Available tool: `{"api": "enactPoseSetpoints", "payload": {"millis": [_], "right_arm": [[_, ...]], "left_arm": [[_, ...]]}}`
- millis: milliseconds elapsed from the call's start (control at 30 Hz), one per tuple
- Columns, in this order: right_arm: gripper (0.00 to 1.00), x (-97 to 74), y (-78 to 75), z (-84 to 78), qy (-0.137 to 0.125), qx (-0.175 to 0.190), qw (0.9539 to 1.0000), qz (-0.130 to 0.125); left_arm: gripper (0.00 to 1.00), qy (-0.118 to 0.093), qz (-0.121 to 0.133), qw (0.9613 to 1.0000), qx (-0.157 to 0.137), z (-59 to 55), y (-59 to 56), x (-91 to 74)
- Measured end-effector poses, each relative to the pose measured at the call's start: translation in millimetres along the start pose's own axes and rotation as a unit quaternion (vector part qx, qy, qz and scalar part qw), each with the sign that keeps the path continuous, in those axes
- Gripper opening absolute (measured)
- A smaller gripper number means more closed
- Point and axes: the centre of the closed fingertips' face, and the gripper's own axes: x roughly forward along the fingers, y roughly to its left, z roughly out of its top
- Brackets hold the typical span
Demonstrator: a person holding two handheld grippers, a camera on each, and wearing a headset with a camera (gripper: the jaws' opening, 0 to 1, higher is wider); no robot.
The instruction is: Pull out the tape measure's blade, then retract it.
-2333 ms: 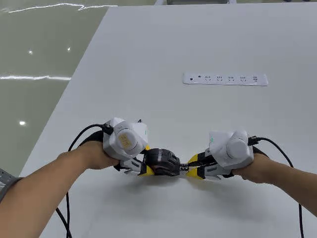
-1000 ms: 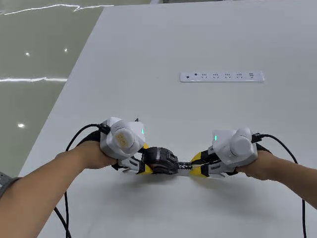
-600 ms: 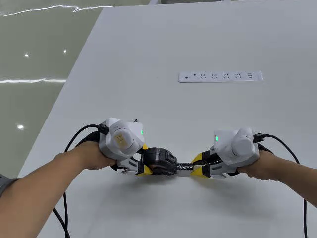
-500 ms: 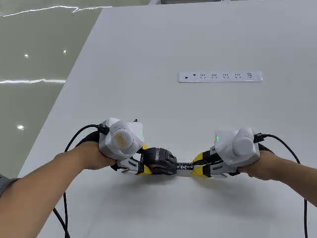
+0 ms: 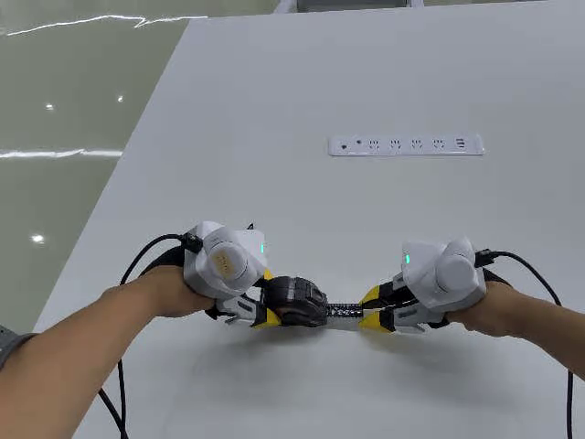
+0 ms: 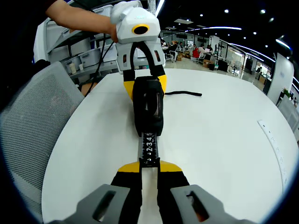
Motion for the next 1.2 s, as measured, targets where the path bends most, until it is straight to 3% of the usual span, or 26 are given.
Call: {"api": "enactPoseSetpoints", "payload": {"millis": [1200], "right_arm": [[0.09,-16.4,-2.7,-13.5,0.006,0.003,0.9999,-0.008]], "left_arm": [[0.27,-0.001,0.001,1.0000,-0.003,3.8,-0.2,2.7]]}}
